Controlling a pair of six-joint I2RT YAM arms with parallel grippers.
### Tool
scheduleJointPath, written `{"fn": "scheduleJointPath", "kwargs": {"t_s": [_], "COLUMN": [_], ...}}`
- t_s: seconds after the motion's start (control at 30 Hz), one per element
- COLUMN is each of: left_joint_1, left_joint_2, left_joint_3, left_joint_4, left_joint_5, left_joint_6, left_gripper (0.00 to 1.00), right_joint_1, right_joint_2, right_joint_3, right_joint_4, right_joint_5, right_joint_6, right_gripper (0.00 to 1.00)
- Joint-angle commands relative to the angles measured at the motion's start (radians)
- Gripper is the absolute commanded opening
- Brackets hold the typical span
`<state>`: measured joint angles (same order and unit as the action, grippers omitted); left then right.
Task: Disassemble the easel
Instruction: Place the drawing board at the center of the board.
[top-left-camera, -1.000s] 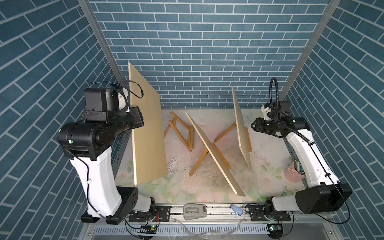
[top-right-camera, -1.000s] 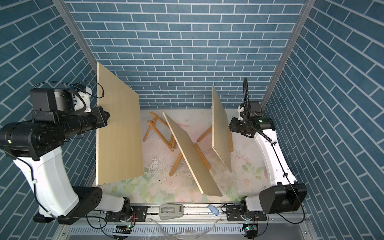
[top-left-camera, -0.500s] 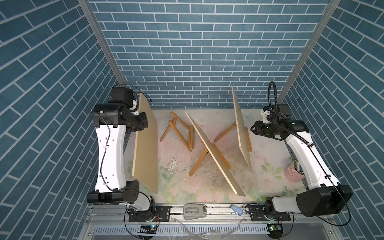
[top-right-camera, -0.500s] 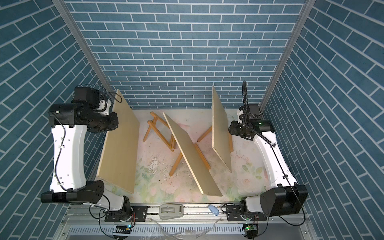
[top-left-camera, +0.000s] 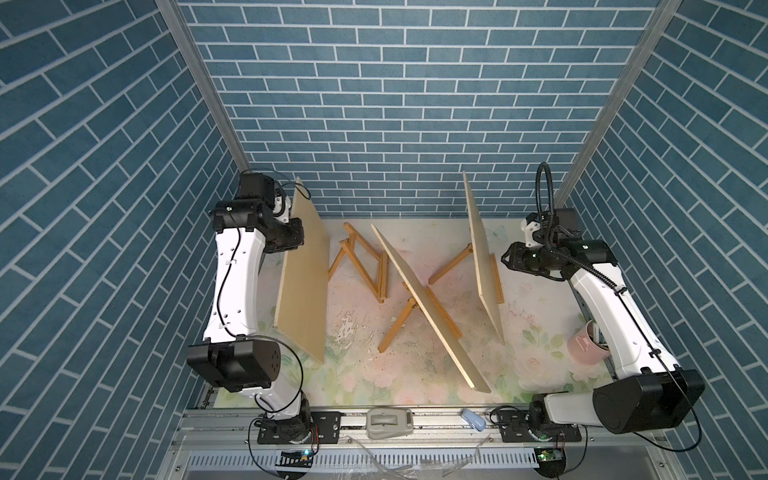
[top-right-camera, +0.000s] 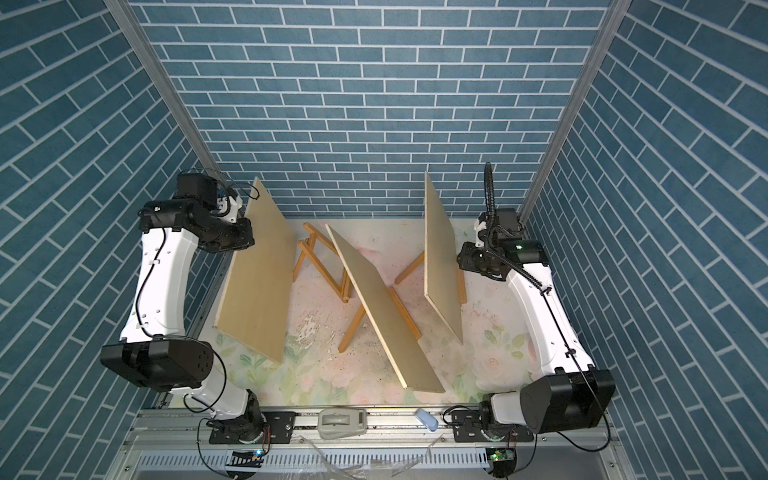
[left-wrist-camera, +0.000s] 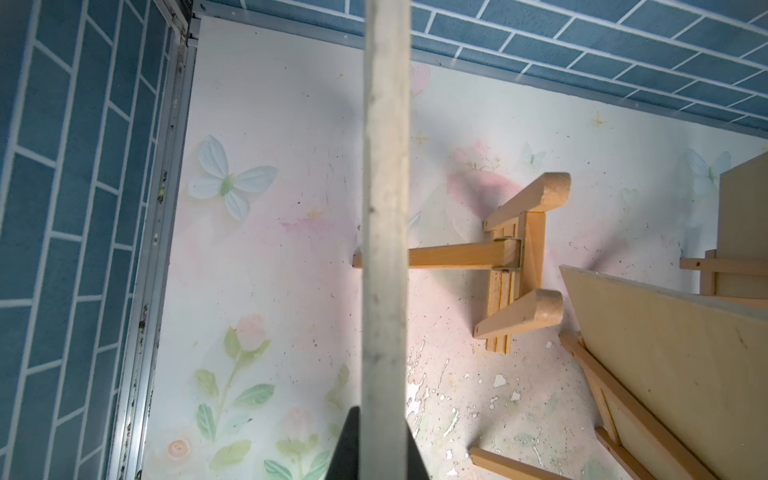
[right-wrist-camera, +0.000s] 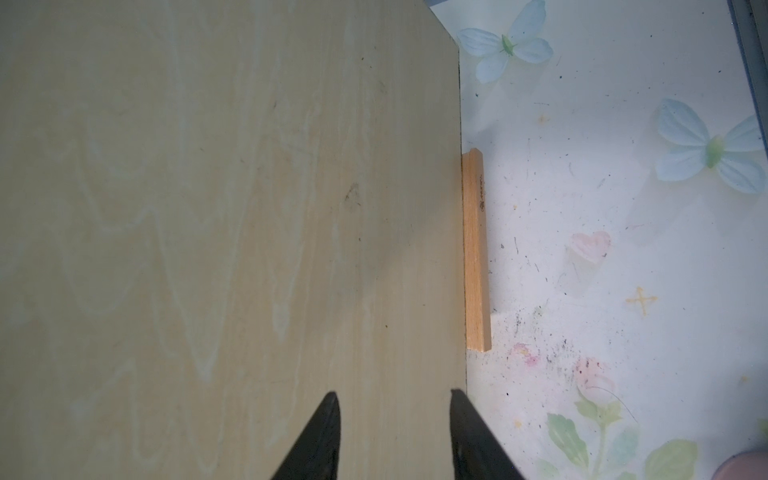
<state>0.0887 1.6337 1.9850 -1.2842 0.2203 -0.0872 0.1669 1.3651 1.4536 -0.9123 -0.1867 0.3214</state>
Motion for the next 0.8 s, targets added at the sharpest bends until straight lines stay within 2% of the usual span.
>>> {"fn": "scheduleJointPath", "kwargs": {"t_s": [0.0, 0.23, 0.77], "left_joint_1": [-0.001, 0.0, 0.018], "left_joint_2": [-0.023, 0.004, 0.023], "left_joint_3": [0.004, -0.045, -0.196], "left_joint_4": [0.122, 0.158, 0.266], "left_joint_5": [0.138, 0.289, 0.388], "left_joint_6": [0.001, -0.004, -0.024], "left_gripper": [0.0, 0.0, 0.0], "right_joint_1": [0.013, 0.026, 0.046], "right_joint_2": [-0.001, 0.003, 0.028], "right_joint_3": [-0.003, -0.004, 0.015], "right_joint_4": [-0.014, -0.016, -0.032], "right_joint_5": [0.016, 0.022, 0.029], "right_joint_6": [0.036, 0.05, 0.047], "right_gripper": [0.44, 0.44, 0.44]}}
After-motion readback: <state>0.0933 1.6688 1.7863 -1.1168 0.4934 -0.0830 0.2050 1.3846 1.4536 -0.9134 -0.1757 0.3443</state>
